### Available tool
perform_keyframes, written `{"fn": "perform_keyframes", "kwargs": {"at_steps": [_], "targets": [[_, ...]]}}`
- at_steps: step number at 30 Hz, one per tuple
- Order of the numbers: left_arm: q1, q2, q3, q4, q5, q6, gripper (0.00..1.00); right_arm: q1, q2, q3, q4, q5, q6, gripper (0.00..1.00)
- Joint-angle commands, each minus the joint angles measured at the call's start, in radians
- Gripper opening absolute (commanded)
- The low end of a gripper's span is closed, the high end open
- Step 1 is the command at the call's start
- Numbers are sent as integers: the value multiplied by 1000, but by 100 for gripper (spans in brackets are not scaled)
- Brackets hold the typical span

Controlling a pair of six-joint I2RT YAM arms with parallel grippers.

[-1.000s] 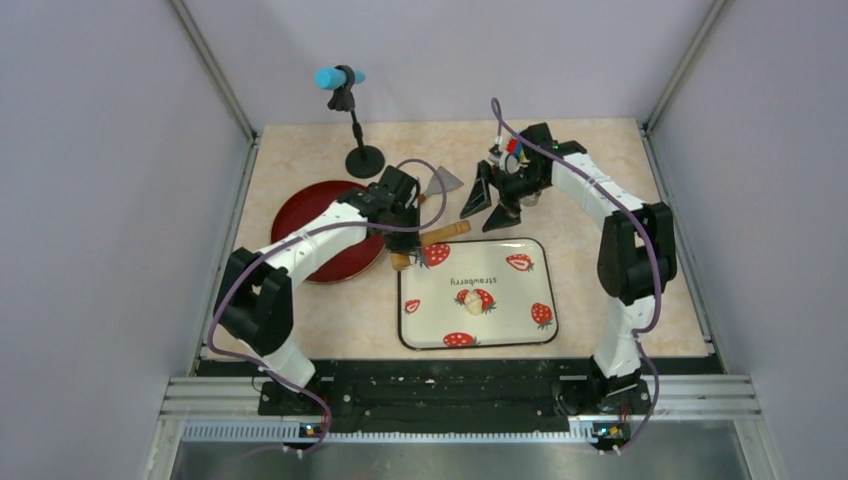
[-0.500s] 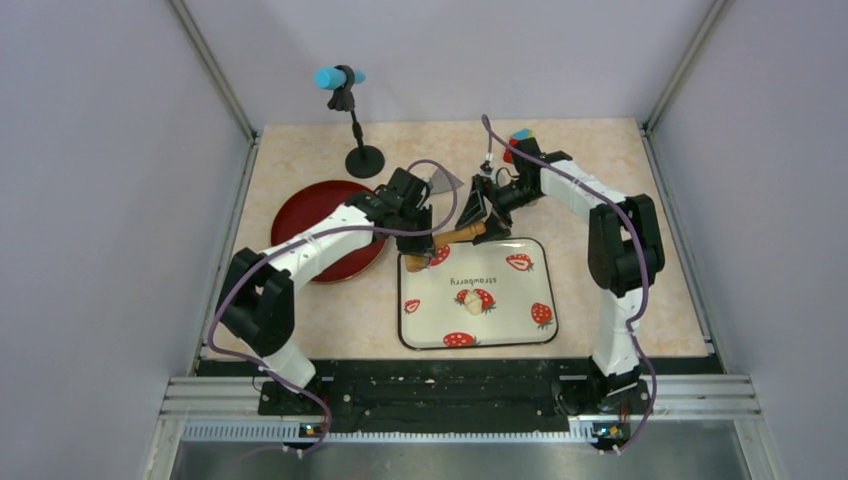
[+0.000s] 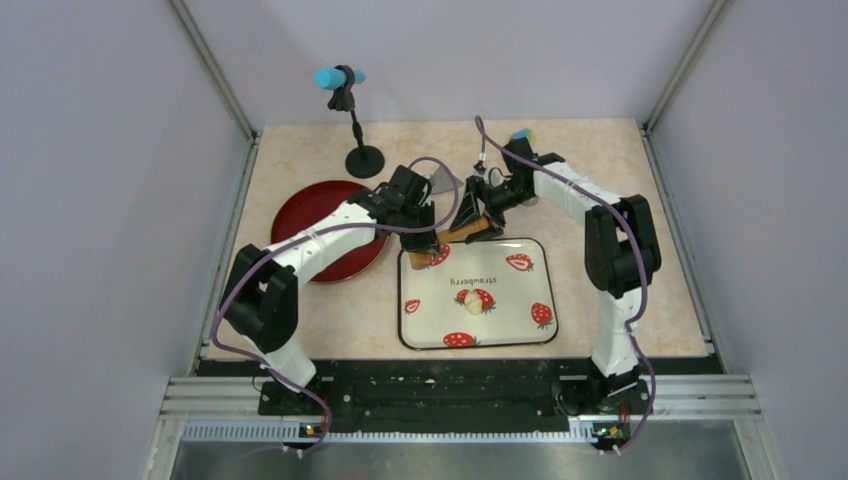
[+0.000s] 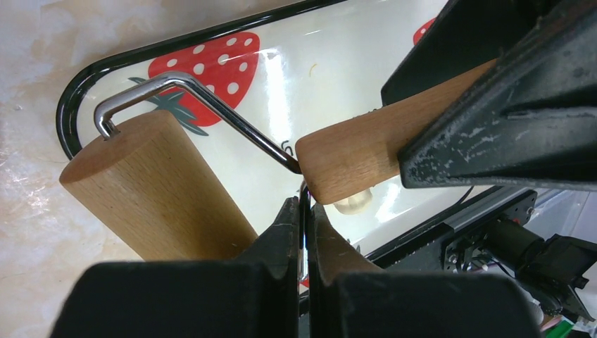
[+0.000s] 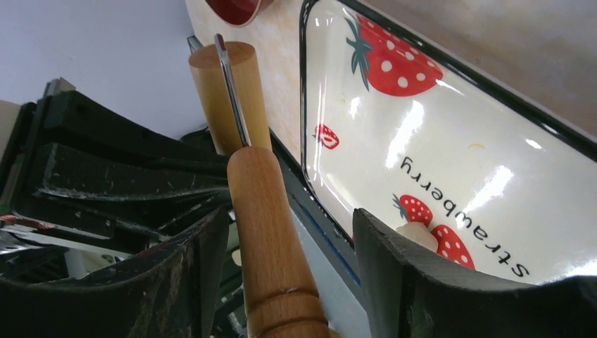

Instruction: Roll out the dumpling wrappers from the dough

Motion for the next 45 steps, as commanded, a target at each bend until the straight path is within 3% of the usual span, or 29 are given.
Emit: {"fn": "perform_keyframes", "kwargs": {"at_steps": [1, 7, 27, 35, 45], "targets": [[-3, -10, 32, 74, 26, -24, 0, 7, -51, -5, 129, 34, 76, 64], [-4, -13, 19, 86, 32, -37, 0, 11, -79, -49, 228, 8, 152, 60], [-3, 0, -1, 94, 35, -34, 0, 13, -114, -52, 189, -60, 159, 58], [-3, -2, -4, 94, 39, -32, 0, 13, -107, -50, 161, -53, 142, 52], [-4, -2, -2, 96, 35, -39, 0, 21, -94, -40, 115, -71, 104, 36]]}}
